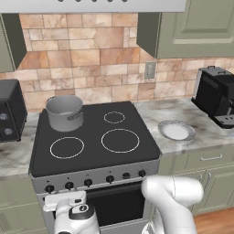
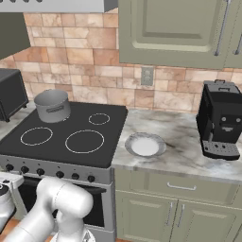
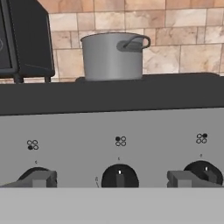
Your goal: Retrieve the frozen meat and place it in the pot on a burner. Then turn the burner on.
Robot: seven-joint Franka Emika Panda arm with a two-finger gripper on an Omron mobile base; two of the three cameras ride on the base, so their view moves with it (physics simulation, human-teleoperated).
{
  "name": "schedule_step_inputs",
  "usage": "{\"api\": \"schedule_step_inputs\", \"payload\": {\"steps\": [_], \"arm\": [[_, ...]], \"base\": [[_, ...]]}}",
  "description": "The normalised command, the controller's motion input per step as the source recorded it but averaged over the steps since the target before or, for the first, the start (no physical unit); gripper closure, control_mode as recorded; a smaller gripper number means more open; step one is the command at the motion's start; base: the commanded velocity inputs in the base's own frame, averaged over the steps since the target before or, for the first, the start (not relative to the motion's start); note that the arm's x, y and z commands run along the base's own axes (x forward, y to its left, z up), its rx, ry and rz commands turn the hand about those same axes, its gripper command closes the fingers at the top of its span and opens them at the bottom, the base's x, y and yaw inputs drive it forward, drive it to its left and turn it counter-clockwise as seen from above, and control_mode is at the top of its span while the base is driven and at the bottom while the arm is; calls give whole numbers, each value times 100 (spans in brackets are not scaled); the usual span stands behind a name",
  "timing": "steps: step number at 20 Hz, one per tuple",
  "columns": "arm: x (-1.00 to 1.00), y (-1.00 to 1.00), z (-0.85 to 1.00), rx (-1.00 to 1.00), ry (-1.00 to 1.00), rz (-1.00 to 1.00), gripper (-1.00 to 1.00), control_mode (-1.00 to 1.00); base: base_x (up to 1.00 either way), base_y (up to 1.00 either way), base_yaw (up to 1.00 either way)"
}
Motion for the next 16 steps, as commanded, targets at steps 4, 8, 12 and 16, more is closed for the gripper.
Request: {"api": "schedule_step_inputs", "payload": {"steps": [4, 8, 12, 16], "arm": [[5, 0, -6, 0, -1, 0, -100, -100], [12, -3, -6, 0, -1, 0, -100, -100], [18, -26, -16, 2, -2, 0, -100, -100], [23, -15, -1, 9, 0, 1, -100, -100]], "base": [[0, 0, 0], [0, 0, 0], [0, 0, 0], [0, 0, 0]]}}
